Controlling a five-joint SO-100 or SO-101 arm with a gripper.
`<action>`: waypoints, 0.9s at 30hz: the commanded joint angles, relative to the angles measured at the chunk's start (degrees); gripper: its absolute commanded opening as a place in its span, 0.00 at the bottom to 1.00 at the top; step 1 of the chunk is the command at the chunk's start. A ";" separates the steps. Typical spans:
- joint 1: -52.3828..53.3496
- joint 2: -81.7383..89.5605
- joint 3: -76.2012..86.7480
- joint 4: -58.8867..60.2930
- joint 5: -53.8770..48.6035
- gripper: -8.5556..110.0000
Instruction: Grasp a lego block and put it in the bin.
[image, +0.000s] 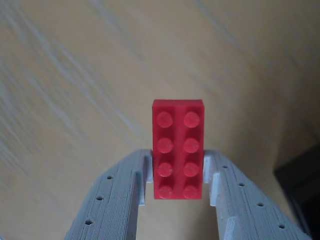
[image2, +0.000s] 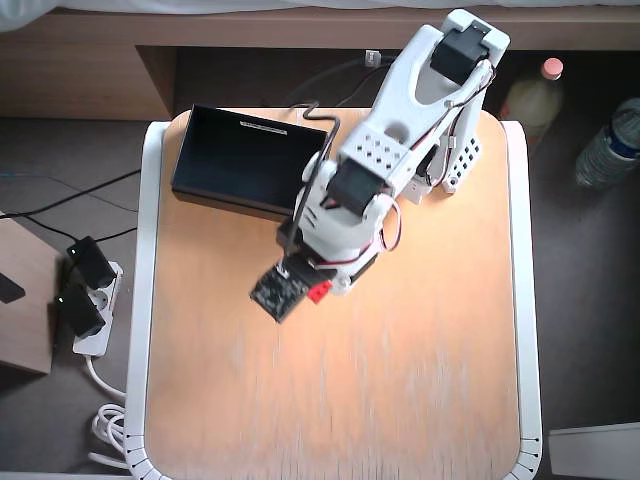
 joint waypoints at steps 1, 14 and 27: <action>5.27 4.92 -13.97 6.33 -0.26 0.07; 31.73 -0.44 -18.02 7.03 1.76 0.07; 46.93 -9.40 -17.14 2.29 5.80 0.07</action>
